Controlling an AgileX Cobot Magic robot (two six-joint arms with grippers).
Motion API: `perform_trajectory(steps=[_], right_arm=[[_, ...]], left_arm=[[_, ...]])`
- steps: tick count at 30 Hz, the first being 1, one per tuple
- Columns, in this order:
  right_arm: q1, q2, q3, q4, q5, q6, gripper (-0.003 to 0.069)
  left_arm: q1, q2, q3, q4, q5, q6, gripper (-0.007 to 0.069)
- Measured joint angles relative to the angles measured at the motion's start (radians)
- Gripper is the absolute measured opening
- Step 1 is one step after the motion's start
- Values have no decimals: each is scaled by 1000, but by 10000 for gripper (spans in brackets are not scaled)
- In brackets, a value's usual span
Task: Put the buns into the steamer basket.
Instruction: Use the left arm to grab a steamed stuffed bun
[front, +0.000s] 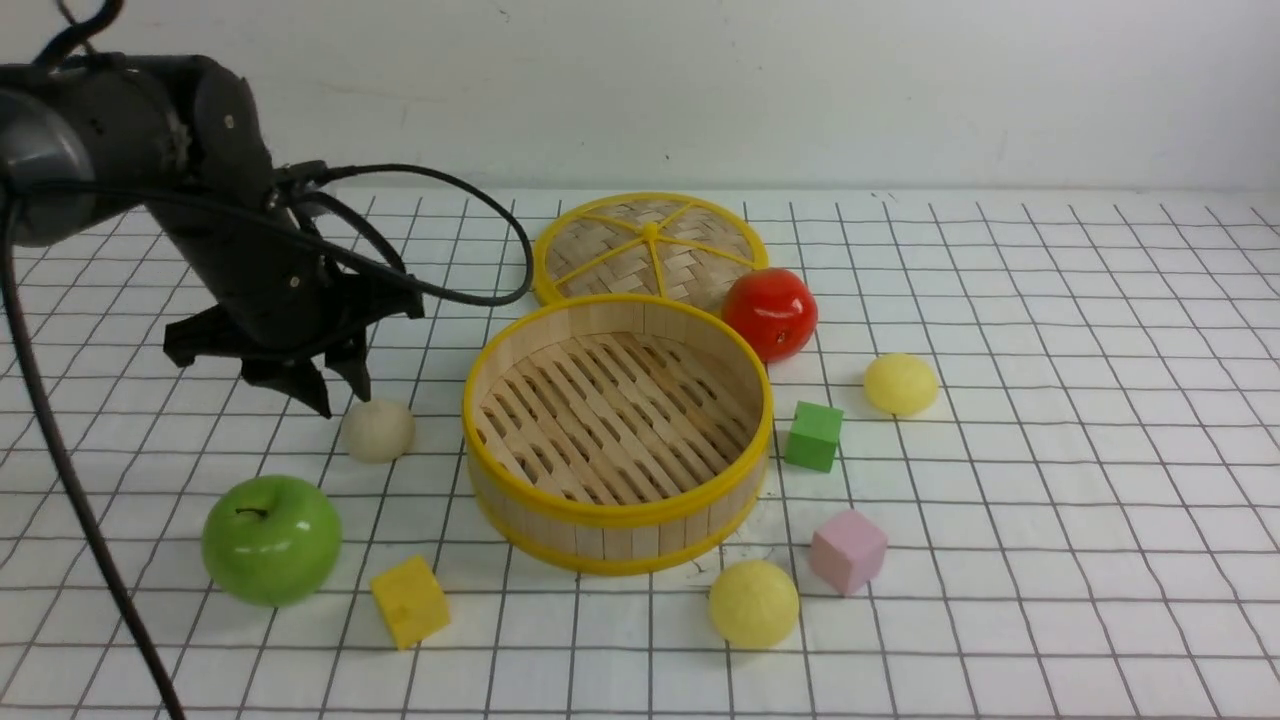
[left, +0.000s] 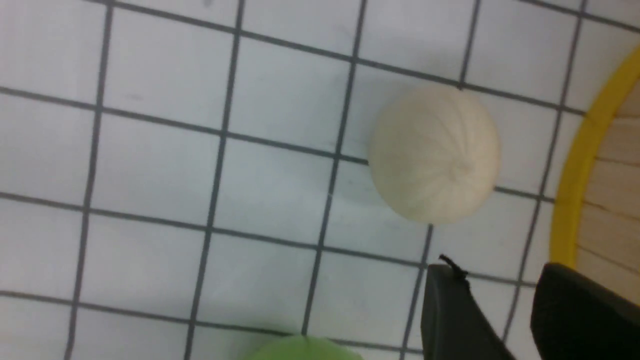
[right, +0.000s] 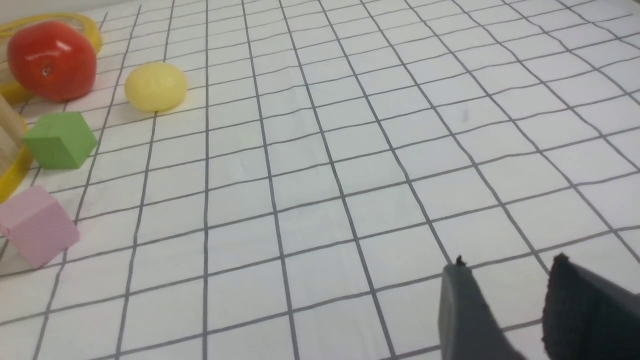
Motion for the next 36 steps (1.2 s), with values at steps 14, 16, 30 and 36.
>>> perform_trajectory(steps=[14, 16, 30, 36], right_arm=[[0, 0, 0, 0, 0, 0, 241], [0, 0, 0, 0, 0, 0, 241], [0, 0, 0, 0, 0, 0, 241], [0, 0, 0, 0, 0, 0, 241]], left_arm=[[0, 112, -31, 8, -114, -104, 238], [0, 119, -31, 20, -129, -105, 238], [0, 154, -39, 48, -107, -62, 141], [0, 154, -46, 37, -77, 3, -10]])
